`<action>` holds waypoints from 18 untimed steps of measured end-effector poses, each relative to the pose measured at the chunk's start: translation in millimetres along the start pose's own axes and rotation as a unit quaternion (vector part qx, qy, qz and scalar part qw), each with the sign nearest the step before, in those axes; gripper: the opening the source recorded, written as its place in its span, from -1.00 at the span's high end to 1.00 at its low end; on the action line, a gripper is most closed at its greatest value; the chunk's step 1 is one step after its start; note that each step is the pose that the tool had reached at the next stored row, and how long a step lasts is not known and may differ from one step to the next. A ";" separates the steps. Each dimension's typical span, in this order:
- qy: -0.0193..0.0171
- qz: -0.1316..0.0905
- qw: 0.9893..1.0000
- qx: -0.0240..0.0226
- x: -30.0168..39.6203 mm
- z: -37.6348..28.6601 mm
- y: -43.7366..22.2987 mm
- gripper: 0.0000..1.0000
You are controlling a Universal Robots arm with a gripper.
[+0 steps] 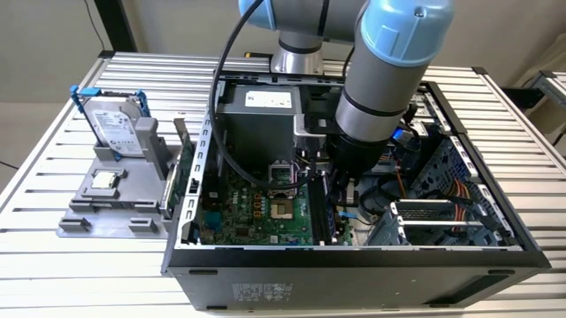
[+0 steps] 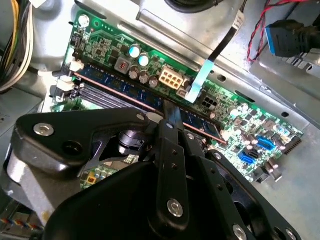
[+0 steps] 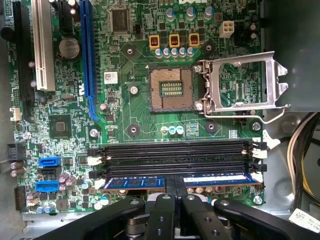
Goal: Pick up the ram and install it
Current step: 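Press down the ram until it locks into place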
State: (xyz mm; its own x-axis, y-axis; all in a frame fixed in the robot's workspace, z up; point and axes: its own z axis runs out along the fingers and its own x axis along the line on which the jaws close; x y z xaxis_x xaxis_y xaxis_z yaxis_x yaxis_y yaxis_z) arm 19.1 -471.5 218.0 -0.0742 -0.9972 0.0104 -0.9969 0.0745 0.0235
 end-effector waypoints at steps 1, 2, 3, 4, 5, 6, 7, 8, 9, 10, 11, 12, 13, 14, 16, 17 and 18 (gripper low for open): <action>-0.001 0.000 1.000 0.000 0.2 -0.2 0.0 1.00; -0.001 0.000 1.000 0.000 0.1 -0.9 0.0 1.00; -0.001 0.000 1.000 0.000 0.1 -2.0 0.1 1.00; -0.002 0.000 1.000 0.000 -0.1 -3.6 0.1 1.00; -0.003 0.000 1.000 0.000 -0.2 -5.7 0.1 1.00; -0.001 0.000 1.000 0.000 0.1 -8.8 0.2 1.00; -0.001 0.000 1.000 0.000 0.2 -11.1 0.3 1.00; -0.001 0.000 1.000 0.000 0.2 -12.6 0.3 1.00; -0.001 0.000 1.000 0.000 0.3 -14.4 0.4 1.00; -0.001 0.000 1.000 0.000 0.3 -16.3 0.4 1.00; -0.001 0.000 1.000 0.000 0.3 -18.0 0.4 1.00; -0.001 0.000 1.000 0.000 0.4 -19.9 0.5 1.00; -0.001 0.000 1.000 0.000 0.4 -21.9 0.5 1.00; -0.001 0.000 1.000 0.000 0.4 -23.5 0.6 1.00; -0.001 0.000 1.000 0.000 0.5 -26.6 0.7 1.00; -0.001 0.000 1.000 0.000 0.5 -27.9 0.7 1.00; -0.001 0.000 1.000 0.000 0.5 -29.6 0.7 1.00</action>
State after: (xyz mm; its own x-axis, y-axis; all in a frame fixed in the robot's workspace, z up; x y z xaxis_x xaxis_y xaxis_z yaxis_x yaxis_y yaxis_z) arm 19.1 -471.7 247.6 -0.0743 -0.9972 0.0084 -0.9970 0.0744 0.0233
